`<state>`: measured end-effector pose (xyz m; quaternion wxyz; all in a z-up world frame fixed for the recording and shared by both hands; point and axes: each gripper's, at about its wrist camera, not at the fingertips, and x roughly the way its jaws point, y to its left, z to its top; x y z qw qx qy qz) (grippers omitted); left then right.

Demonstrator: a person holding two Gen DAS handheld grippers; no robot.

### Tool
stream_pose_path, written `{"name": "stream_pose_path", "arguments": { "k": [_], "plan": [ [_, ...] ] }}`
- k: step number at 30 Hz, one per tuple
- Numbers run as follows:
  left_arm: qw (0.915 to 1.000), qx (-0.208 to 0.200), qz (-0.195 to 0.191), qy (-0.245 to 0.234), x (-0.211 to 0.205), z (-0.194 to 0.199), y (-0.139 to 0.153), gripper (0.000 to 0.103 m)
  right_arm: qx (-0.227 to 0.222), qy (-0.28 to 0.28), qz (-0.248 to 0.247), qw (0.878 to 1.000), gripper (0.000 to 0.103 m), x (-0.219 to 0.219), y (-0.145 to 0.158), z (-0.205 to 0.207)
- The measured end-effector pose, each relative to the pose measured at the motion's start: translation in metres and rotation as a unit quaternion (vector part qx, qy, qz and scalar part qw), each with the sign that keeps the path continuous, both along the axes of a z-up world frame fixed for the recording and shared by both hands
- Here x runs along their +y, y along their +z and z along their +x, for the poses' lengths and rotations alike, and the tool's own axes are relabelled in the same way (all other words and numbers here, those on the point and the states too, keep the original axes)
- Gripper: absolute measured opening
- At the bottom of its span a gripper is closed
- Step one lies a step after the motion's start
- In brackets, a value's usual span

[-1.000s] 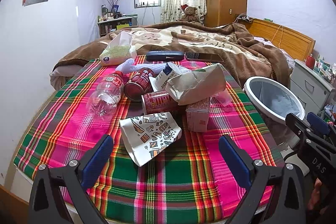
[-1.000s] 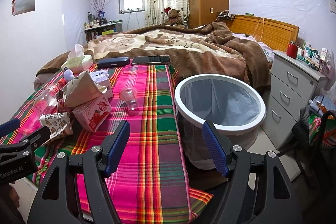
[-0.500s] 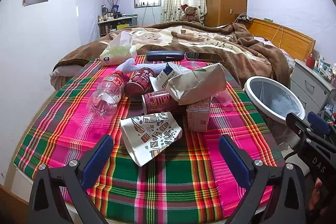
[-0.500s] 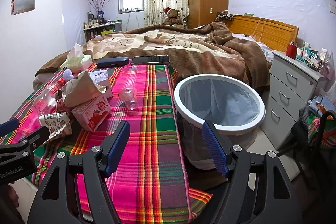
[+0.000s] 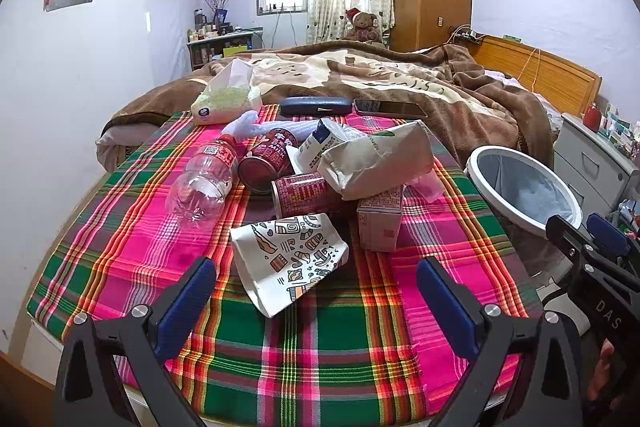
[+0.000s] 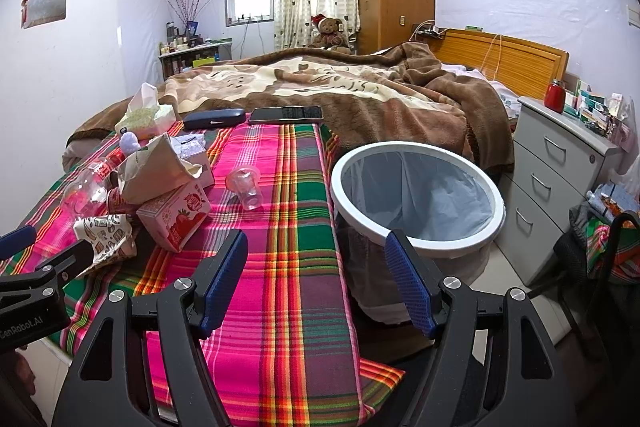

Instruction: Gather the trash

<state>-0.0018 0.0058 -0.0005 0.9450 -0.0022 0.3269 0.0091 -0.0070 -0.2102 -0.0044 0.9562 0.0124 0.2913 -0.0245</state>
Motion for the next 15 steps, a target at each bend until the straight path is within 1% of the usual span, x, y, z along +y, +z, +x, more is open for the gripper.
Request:
{"name": "stream_pose_path", "arguments": {
  "k": [15],
  "plan": [
    [1.0000,0.006,-0.001,0.005,0.0067,0.0088,-0.0046,0.102,0.005,0.002,-0.004,1.000,0.073,0.0011,-0.0022,0.0038]
  ]
}}
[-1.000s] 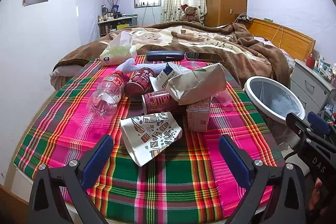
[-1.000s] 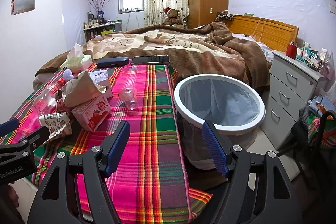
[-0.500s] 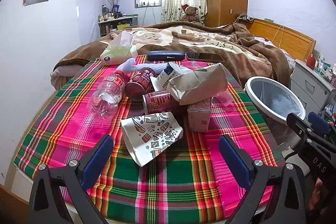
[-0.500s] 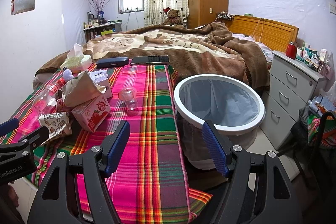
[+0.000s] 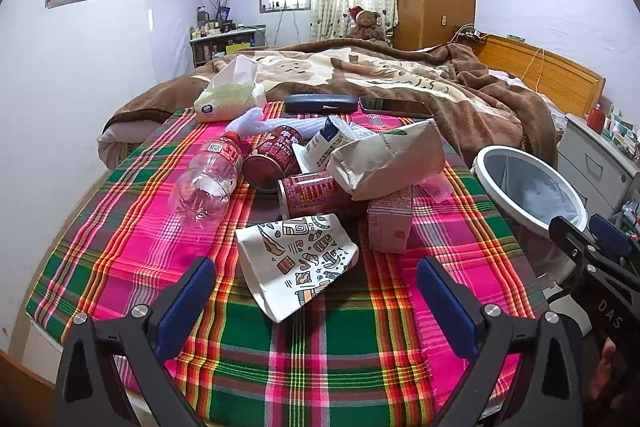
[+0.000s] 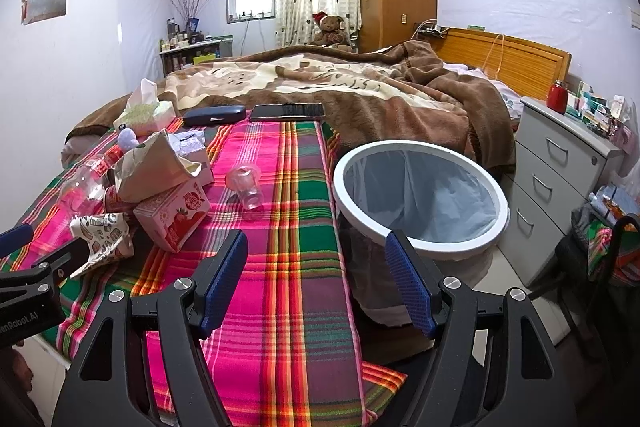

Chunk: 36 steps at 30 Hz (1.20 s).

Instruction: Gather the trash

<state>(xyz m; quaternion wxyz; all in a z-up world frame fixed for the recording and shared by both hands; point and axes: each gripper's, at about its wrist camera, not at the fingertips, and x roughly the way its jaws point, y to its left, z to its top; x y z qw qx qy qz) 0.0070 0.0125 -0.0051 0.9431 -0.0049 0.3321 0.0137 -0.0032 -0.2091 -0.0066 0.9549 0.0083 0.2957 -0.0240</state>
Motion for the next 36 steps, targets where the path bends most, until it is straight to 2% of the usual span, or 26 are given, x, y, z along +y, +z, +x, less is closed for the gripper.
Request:
{"name": "stream_pose_path", "arguments": {
  "k": [4,8,14,15,17,19,31,33,36],
  "plan": [
    [1.0000,0.003,-0.004,-0.002,0.004,0.006,-0.003,0.102,0.002,0.008,0.000,1.000,0.073,0.000,-0.002,0.006],
    [0.9998,0.016,-0.003,-0.014,0.011,0.015,-0.008,0.102,-0.015,0.030,0.001,0.999,0.073,-0.001,-0.004,0.022],
    [0.9991,0.038,0.000,-0.020,0.034,0.034,-0.022,0.101,0.023,0.081,0.015,0.996,0.073,-0.004,-0.018,0.076],
    [0.9990,0.040,-0.006,-0.017,0.040,0.036,-0.023,0.096,0.030,0.090,0.017,0.995,0.073,-0.003,-0.020,0.083],
    [0.9989,0.036,-0.022,-0.020,0.051,0.041,-0.024,0.096,0.046,0.111,0.029,0.992,0.073,-0.001,-0.026,0.093],
    [0.9982,0.048,-0.026,-0.023,0.058,0.049,-0.028,0.096,0.058,0.122,0.032,0.990,0.073,0.003,-0.030,0.104],
    [0.9955,0.065,-0.044,-0.053,0.067,0.074,-0.038,0.096,0.107,0.161,0.035,0.981,0.072,0.016,-0.038,0.133],
    [0.9942,0.074,-0.049,-0.062,0.067,0.080,-0.042,0.096,0.111,0.168,0.034,0.979,0.071,0.018,-0.039,0.135],
    [0.9928,0.078,-0.050,-0.076,0.064,0.086,-0.045,0.096,0.118,0.180,0.027,0.976,0.061,0.023,-0.040,0.139]
  ]
}}
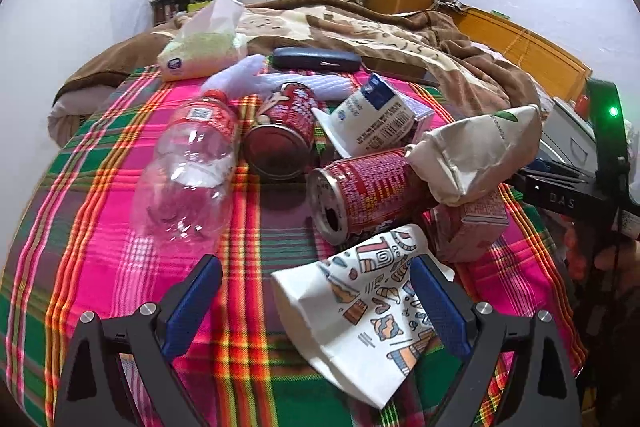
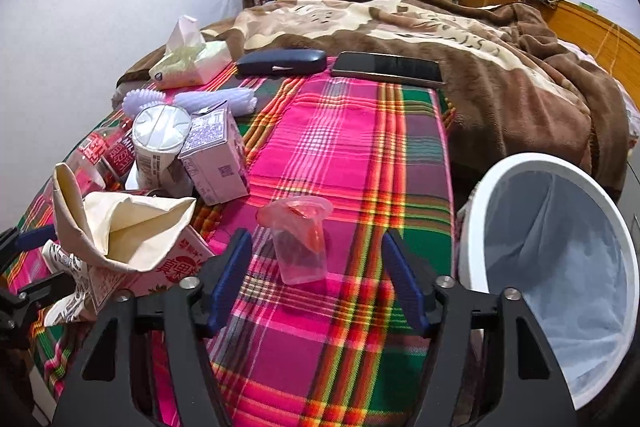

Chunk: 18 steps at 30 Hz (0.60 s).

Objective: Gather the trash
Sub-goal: 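Grasp the clear plastic cup with the right gripper while the left grasps the patterned paper cup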

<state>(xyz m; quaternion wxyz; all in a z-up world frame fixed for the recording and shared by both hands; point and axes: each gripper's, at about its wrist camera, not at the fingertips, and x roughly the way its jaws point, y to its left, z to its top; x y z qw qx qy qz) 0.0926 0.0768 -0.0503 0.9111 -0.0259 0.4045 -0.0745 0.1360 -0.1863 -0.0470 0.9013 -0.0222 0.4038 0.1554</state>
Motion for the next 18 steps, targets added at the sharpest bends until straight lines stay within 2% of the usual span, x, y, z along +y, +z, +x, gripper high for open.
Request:
{"name": "stream_pose_path", "arguments": {
  "k": [4,5,7,8,10,11,16,18],
  "plan": [
    [0.9997,0.008,-0.012,-0.017,-0.005,0.005,-0.005,0.093,0.017,0.006,0.007,1.000,0.054,-0.001,-0.003,0.004],
    [0.9996,0.010,-0.016,-0.020,-0.006,0.005,-0.007,0.092,0.020,0.009,0.009,1.000,0.049,-0.001,-0.004,0.005],
    [0.9992,0.016,-0.029,-0.024,-0.007,0.005,-0.009,0.087,0.025,0.014,0.011,1.000,0.040,0.000,-0.005,0.006],
    [0.9988,0.018,-0.037,-0.025,-0.007,0.005,-0.009,0.086,0.027,0.016,0.011,0.999,0.039,0.000,-0.006,0.006],
    [0.9984,0.021,-0.043,-0.028,-0.009,0.005,-0.010,0.077,0.031,0.018,0.011,0.999,0.037,0.001,-0.007,0.006],
    [0.9983,0.021,-0.044,-0.032,-0.010,0.004,-0.010,0.074,0.033,0.021,0.012,0.999,0.032,0.001,-0.007,0.007],
    [0.9974,0.024,-0.043,-0.053,-0.020,-0.002,-0.008,0.059,0.038,0.023,0.019,0.999,0.030,0.000,-0.008,0.009],
    [0.9969,0.028,-0.042,-0.060,-0.026,-0.006,-0.007,0.058,0.038,0.024,0.020,0.999,0.030,0.001,-0.008,0.009]
  ]
}}
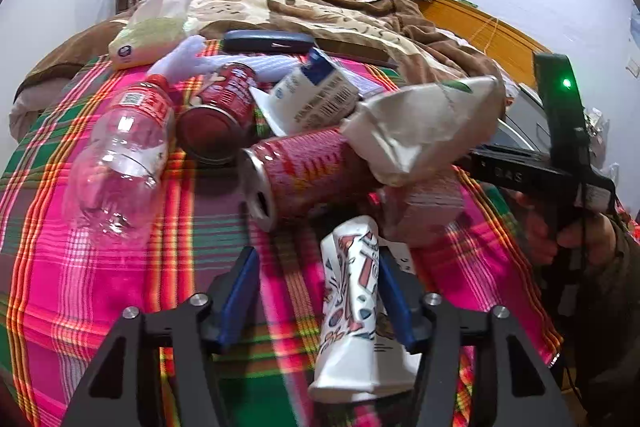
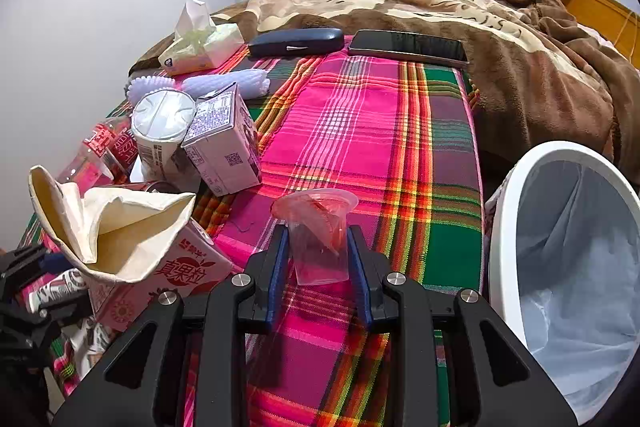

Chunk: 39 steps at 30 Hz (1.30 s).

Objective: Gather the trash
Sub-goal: 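Grasp the clear plastic cup with the right gripper while the left grasps the patterned paper cup, then carry both cups over the white bin and open both grippers to drop them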

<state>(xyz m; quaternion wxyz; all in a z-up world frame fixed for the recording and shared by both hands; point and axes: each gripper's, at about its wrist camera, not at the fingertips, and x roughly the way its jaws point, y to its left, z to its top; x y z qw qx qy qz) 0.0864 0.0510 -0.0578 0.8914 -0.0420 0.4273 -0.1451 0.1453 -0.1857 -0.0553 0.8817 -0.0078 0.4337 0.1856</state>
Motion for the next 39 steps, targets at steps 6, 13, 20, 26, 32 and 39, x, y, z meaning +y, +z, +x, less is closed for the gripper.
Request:
{"name": "stream_pose_path", "arguments": {
  "k": [6,13,20,26,32,39],
  "plan": [
    [0.9999,0.009,0.008,-0.009,-0.012,-0.010,-0.004,0.058,-0.008,-0.008,-0.002,1.000,0.030,-0.001,0.001,-0.002],
    [0.9998,0.009,0.015,-0.003,-0.019,-0.016,-0.005,0.057,-0.011,-0.013,0.001,1.000,0.029,-0.002,0.002,-0.004],
    [0.9998,0.000,0.018,0.002,-0.025,-0.021,0.001,0.030,-0.017,-0.023,0.010,1.000,0.029,-0.008,0.004,-0.010],
    [0.9997,-0.015,0.013,0.011,-0.024,-0.028,0.012,0.025,-0.025,-0.031,0.021,0.999,0.029,-0.016,0.009,-0.018],
    [0.9992,-0.035,-0.001,0.018,-0.025,-0.037,0.027,0.025,-0.038,-0.038,0.029,0.998,0.029,-0.023,0.017,-0.027],
    [0.9973,-0.074,-0.006,-0.002,-0.044,-0.054,0.058,0.025,-0.053,-0.052,0.040,0.996,0.029,-0.039,0.029,-0.039]
  ]
}}
